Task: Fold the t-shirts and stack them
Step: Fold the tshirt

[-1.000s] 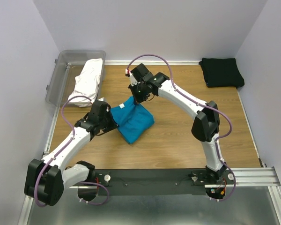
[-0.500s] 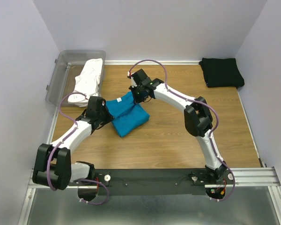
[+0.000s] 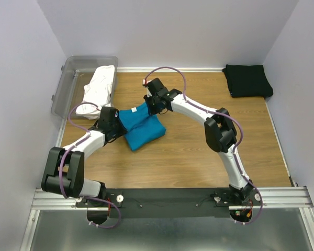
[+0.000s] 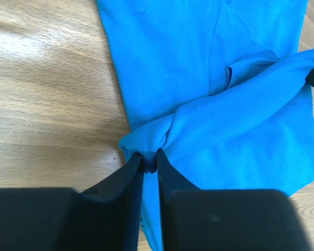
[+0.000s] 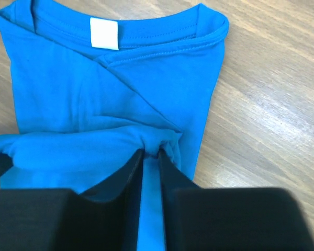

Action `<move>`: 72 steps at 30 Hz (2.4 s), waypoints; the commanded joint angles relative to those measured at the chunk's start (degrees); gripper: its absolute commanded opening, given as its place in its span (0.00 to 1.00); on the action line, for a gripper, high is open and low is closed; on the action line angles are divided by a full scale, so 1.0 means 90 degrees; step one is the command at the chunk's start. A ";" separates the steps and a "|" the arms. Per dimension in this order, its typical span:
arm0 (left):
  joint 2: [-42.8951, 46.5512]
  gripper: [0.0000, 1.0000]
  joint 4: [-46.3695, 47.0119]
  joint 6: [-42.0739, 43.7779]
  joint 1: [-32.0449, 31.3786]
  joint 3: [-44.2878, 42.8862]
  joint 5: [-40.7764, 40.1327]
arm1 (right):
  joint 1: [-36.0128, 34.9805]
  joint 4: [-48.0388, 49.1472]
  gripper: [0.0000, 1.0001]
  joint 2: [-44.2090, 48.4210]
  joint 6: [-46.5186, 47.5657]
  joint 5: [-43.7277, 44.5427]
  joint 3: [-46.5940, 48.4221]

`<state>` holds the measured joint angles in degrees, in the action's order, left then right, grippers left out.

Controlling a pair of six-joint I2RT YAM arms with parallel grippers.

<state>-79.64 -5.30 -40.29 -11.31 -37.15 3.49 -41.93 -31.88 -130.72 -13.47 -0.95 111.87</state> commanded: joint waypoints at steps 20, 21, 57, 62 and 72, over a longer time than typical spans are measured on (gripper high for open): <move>-0.2224 0.49 -0.1266 0.1361 0.0036 -0.3928 0.0423 | 0.0030 0.0202 0.61 0.3184 -0.1061 0.1687 -0.2917; -0.2361 0.44 -0.1305 0.1352 0.0036 -0.4084 0.0423 | 0.0030 0.0212 0.61 0.3360 -0.1129 0.1707 -0.3093; -0.1513 0.25 0.1879 -0.4294 -0.2611 -0.0306 0.1527 | 0.0157 0.0046 0.62 0.6243 -0.1442 0.0874 -0.5838; -0.1581 0.27 0.1166 -0.3581 -0.2610 -0.0882 0.1137 | 0.0109 0.0309 0.54 0.6096 -0.1374 -0.1639 -0.6297; -0.2478 0.29 -0.0659 -0.0830 -0.2610 -0.3010 0.0404 | 0.0089 0.0261 0.52 0.6214 -0.2105 -0.0728 -0.7049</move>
<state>-97.34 -3.25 -61.93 -34.83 -58.17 11.16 -41.19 -29.50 -74.39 -28.05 -12.99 50.04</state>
